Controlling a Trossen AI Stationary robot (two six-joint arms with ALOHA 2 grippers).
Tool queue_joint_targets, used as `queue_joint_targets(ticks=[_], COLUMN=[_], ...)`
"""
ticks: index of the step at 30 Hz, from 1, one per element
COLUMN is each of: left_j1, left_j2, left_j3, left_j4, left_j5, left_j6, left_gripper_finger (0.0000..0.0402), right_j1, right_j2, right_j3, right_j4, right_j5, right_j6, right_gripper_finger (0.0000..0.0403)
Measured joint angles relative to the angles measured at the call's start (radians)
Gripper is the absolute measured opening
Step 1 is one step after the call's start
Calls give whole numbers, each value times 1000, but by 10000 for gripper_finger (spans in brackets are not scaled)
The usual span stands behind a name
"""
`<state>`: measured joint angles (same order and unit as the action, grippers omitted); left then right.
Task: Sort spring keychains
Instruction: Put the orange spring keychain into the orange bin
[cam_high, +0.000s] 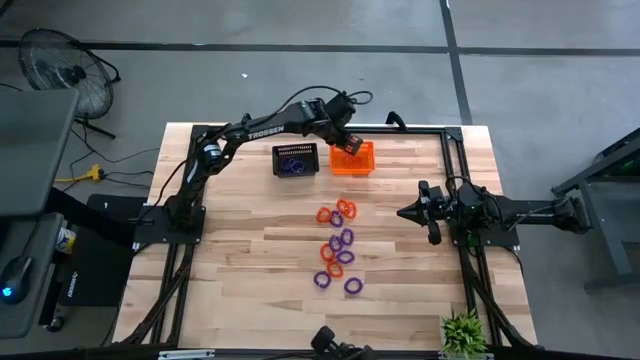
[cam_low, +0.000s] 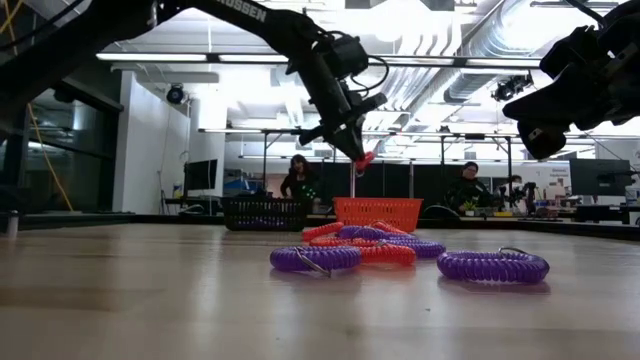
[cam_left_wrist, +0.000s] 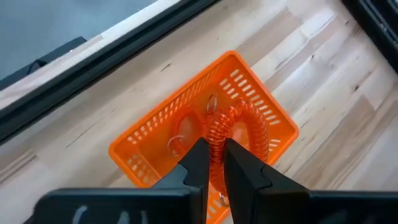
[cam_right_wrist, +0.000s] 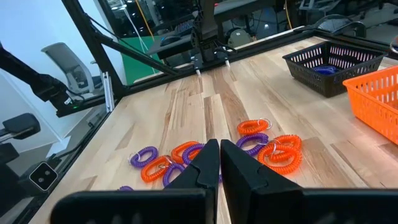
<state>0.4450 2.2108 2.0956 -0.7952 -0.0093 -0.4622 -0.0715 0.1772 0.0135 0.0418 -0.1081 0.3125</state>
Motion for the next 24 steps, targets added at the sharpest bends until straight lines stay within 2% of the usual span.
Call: queue_joint_targets(ticks=[11,16,20,24], left_j1=[0,0,0,0], left_j2=[0,0,0,-9], left_j3=[0,0,0,-2], left_j4=[-7,-7,-7,-14], left_j5=[4,34,84,181], left_j6=[87,121,163,237], left_gripper_finger=[89,98,98,99], right_j1=[0,0,0,0], right_j2=[0,0,0,0], right_j3=[0,0,0,0], right_j4=[0,0,0,0], right_j5=[0,0,0,0], right_j6=[0,0,0,0], right_gripper_finger=[11,11,11,11])
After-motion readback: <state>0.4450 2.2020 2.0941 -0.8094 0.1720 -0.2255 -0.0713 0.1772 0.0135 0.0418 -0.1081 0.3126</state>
